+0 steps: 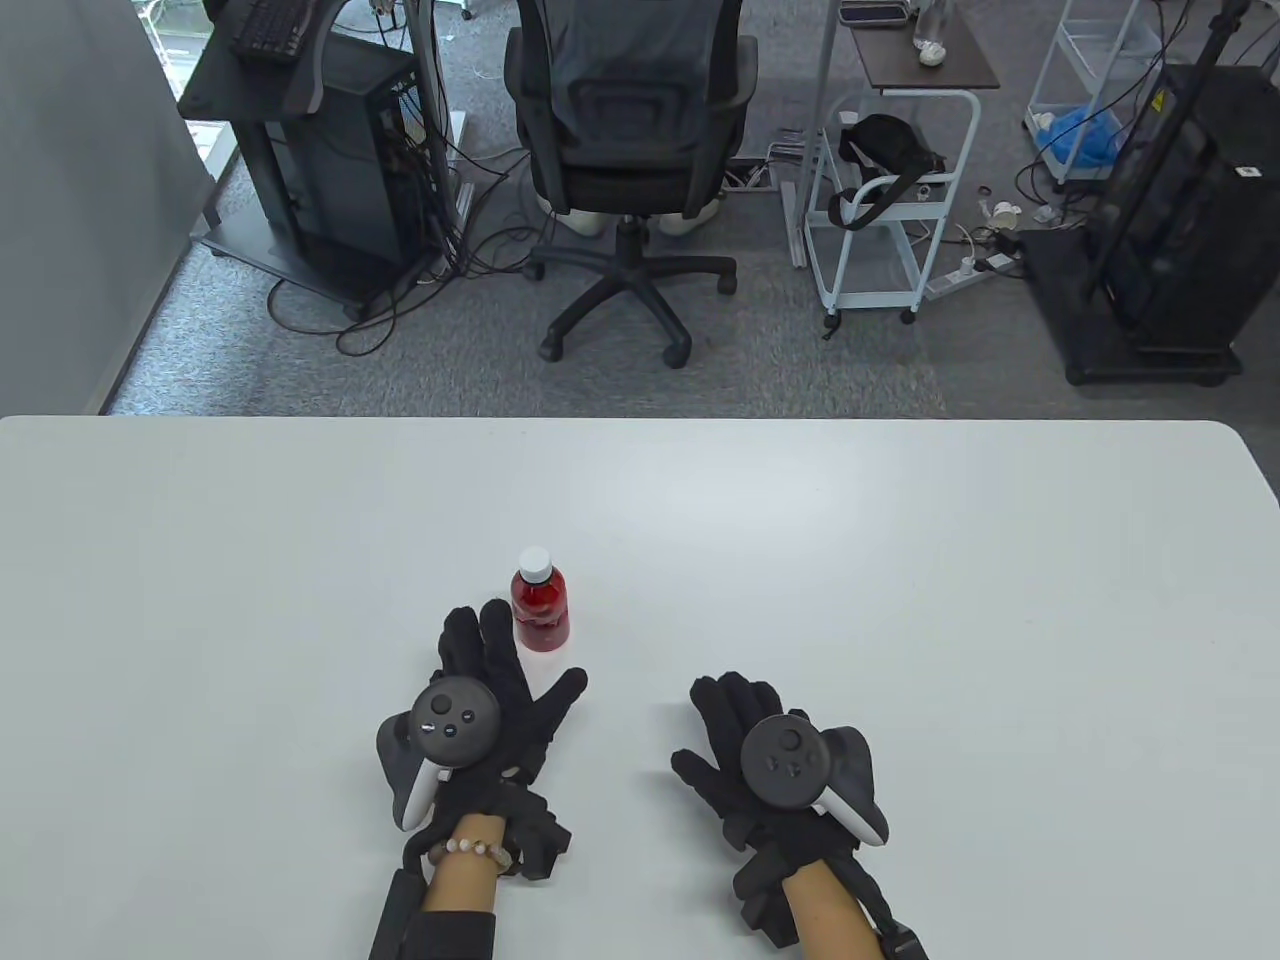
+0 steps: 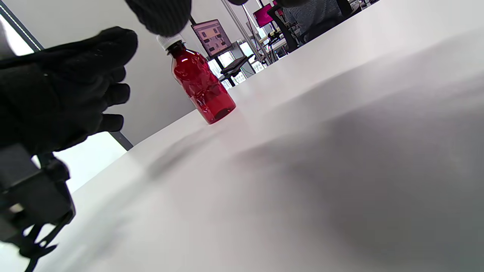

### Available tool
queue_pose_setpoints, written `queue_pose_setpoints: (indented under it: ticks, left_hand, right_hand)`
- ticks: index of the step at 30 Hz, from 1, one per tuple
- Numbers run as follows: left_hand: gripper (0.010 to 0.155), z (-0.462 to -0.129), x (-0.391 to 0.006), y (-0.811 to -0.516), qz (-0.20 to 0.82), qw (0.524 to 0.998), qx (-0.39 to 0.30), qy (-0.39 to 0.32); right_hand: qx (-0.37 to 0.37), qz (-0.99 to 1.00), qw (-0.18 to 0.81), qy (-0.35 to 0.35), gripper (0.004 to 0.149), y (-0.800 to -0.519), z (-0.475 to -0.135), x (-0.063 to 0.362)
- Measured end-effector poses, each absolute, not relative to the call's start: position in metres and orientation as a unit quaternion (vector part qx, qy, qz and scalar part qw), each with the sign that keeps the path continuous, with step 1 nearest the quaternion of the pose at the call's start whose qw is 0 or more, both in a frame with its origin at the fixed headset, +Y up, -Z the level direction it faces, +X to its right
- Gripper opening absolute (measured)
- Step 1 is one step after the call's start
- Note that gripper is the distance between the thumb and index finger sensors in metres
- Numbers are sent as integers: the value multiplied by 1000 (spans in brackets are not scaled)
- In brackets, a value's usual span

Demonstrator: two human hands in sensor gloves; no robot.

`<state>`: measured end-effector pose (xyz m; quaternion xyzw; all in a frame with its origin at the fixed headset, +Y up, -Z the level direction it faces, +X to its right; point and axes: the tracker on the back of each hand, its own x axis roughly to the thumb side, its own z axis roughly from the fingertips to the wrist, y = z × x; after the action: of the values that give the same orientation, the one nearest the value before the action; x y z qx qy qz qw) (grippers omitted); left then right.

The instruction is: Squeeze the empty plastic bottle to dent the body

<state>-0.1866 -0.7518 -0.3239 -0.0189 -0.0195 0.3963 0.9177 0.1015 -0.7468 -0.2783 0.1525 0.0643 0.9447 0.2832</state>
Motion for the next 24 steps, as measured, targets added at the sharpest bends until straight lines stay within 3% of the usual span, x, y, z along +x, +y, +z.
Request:
queue_pose_setpoints:
  ticks: [9,13,18,24]
  left_hand:
    - [111,-379,-188,-740,287,953,-97,23]
    - [114,-394,-190,-749,331,937,-109,41]
    - [113,-405,-187,-758,338,933,-111,45]
    - [100,-416,-190,-757,349,934,-66,43]
  right_hand:
    - [153,932,319,82,76,-748,-283,103]
    - [156,930,325,71,75,-745,-282,104]
    - [155,928,329,74,75,-746,-282,105]
    - [143,925,344,75,75,-748,-283,110]
